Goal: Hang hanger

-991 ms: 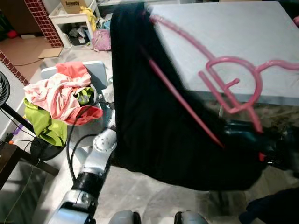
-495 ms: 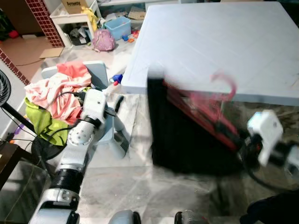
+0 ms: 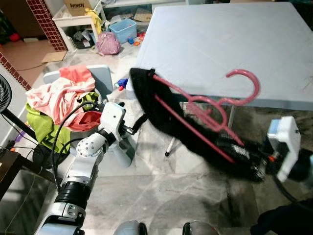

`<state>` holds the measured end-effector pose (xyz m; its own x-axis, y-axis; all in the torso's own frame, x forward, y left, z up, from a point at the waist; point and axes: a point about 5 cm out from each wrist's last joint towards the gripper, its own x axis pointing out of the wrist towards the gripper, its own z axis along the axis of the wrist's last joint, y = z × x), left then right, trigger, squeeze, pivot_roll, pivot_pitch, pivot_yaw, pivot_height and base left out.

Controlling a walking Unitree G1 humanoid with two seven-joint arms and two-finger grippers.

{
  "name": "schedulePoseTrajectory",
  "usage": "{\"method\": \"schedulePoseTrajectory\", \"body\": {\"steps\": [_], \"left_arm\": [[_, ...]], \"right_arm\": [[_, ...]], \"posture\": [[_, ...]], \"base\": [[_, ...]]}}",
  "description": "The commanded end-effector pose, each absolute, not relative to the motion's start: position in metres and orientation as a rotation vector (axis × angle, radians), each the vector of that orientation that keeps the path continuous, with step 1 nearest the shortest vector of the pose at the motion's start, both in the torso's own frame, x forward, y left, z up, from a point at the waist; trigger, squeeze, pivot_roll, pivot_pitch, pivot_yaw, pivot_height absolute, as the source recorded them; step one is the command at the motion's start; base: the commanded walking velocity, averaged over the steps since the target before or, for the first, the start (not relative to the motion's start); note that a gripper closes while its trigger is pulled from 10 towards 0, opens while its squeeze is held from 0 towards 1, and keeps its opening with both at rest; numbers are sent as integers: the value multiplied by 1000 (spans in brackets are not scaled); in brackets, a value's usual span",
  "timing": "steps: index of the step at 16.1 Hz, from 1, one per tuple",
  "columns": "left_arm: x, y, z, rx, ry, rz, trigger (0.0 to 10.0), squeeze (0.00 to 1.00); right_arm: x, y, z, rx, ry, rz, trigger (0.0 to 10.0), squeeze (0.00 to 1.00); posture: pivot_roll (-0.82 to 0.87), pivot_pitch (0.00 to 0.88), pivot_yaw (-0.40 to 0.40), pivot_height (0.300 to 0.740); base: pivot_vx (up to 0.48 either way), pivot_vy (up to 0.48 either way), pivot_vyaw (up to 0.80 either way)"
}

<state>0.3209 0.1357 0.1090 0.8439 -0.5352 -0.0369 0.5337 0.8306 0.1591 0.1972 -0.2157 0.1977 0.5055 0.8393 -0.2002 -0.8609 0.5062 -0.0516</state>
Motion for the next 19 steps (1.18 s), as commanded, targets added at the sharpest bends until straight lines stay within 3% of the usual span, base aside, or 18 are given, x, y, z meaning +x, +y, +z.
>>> {"method": "schedulePoseTrajectory", "body": {"steps": [1, 6, 7, 15, 19], "left_arm": [[322, 136, 118, 152, -35, -598, 10000, 0], [315, 117, 123, 45, -31, -767, 10000, 0], [307, 107, 123, -16, -30, -865, 0, 0], [303, 117, 128, -45, -36, -923, 0, 0], [319, 136, 136, -40, -76, -753, 0, 0]], "right_arm": [[187, -212, 206, -150, 166, 1131, 10000, 0], [172, -208, 203, -97, 271, 1279, 10000, 0], [171, -208, 205, -82, 278, 1295, 10000, 0], [159, -229, 203, -69, 380, 1294, 10000, 0], [141, -244, 200, -96, 509, 1328, 10000, 0]], "posture": [[-121, 83, 110, 740], [-119, 84, 107, 740], [-118, 84, 107, 740], [-117, 87, 113, 740], [-130, 89, 109, 740]], "base": [[0, 0, 0], [0, 0, 0], [0, 0, 0], [0, 0, 0], [0, 0, 0]]}}
